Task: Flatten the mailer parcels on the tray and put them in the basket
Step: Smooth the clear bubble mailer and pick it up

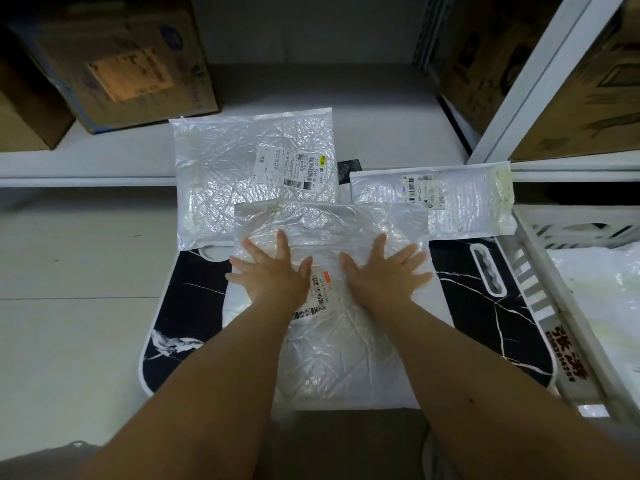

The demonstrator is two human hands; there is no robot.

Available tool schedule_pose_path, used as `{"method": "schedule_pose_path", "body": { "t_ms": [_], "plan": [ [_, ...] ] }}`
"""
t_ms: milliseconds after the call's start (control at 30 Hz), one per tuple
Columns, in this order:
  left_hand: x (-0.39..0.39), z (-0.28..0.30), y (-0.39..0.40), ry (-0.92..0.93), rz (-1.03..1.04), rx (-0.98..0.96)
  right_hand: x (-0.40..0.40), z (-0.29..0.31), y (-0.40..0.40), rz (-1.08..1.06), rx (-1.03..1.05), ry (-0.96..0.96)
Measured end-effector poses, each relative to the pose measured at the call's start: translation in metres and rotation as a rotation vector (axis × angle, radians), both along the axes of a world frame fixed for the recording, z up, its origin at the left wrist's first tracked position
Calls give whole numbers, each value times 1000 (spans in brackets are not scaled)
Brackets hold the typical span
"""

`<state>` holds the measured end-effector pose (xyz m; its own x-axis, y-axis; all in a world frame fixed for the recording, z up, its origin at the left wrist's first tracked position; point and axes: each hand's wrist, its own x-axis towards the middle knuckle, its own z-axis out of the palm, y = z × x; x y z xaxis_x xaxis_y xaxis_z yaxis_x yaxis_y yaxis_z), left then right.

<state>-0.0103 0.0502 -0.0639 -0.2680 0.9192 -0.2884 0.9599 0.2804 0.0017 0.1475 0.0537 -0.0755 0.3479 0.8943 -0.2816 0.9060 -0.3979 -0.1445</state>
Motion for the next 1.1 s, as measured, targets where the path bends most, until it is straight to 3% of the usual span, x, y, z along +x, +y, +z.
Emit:
{"method": "schedule_pose_path", "body": {
  "t_ms": [200,300,533,733,933,1100],
  "plan": [
    [-25,-4,-15,-39,-8,15,25,-3,-10,37,69,22],
    [-42,-6,-28,-48,-55,32,43,-5,-18,183,56,-76],
    [-49,25,-48,-110,113,-139,28,24,-45,178,47,-279],
    [-42,40,-71,-89,252,-71,32,37,-67,66,46,-146],
    [-37,38,-94,-113,250,-68,41,44,-96,-146,6,-16],
    [-33,38,-105,-245,379,-45,48,51,-116,-382,-4,138]
  ]
}}
